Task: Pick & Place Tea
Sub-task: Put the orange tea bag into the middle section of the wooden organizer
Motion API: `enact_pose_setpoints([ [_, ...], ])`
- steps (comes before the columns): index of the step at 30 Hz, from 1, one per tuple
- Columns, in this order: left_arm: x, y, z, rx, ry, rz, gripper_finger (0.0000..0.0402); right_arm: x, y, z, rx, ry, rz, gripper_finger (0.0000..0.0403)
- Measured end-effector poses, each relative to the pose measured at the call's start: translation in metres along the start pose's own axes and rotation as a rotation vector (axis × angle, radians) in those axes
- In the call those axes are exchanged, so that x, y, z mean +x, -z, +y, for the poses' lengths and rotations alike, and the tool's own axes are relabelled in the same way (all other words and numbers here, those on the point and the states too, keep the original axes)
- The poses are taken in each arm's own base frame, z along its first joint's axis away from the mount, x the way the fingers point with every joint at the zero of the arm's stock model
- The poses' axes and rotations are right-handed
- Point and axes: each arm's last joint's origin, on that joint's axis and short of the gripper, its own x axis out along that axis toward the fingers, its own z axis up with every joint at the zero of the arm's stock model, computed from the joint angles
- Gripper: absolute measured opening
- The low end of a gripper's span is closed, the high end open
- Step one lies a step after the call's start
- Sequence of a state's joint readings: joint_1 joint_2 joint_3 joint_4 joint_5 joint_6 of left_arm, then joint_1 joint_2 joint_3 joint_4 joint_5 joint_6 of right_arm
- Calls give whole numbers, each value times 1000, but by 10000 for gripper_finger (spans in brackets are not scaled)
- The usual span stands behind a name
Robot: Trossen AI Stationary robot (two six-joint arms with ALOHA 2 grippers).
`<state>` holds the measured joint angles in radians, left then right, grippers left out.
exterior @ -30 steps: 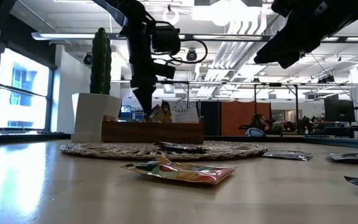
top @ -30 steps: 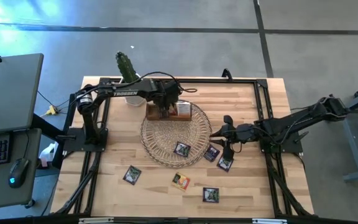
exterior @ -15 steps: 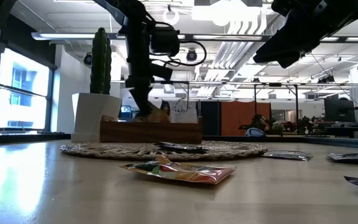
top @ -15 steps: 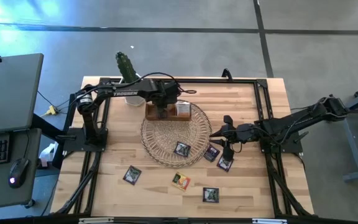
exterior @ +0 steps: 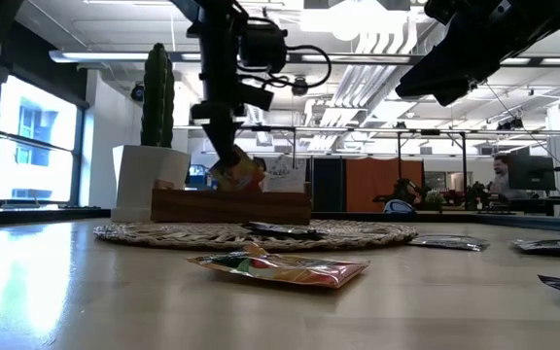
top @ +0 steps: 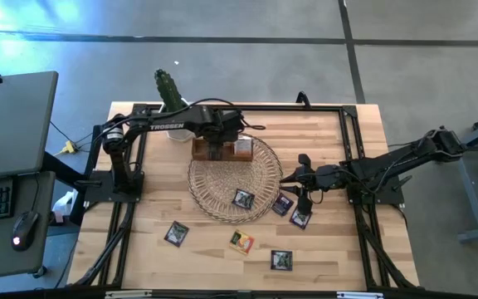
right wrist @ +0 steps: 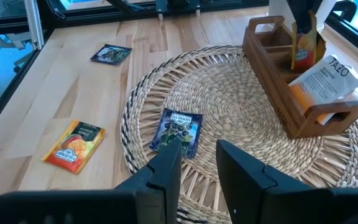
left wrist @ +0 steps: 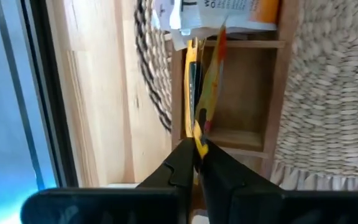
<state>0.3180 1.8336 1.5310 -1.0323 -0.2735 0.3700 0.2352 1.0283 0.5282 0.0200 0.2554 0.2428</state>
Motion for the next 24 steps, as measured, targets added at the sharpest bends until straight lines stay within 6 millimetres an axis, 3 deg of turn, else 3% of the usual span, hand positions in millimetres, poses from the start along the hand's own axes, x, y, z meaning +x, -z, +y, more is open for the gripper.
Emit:
enact_pose_setpoints([
  [6, 21, -2, -2, 43, -64, 91, 81, 0, 0, 0, 0, 0, 0, 98],
  [14, 19, -7, -4, 39, -143, 73, 159, 0, 0, 0, -7, -1, -2, 98],
  [24, 2, -11, -25, -41, -139, 84, 164, 0, -2, 0, -33, 17, -19, 98],
])
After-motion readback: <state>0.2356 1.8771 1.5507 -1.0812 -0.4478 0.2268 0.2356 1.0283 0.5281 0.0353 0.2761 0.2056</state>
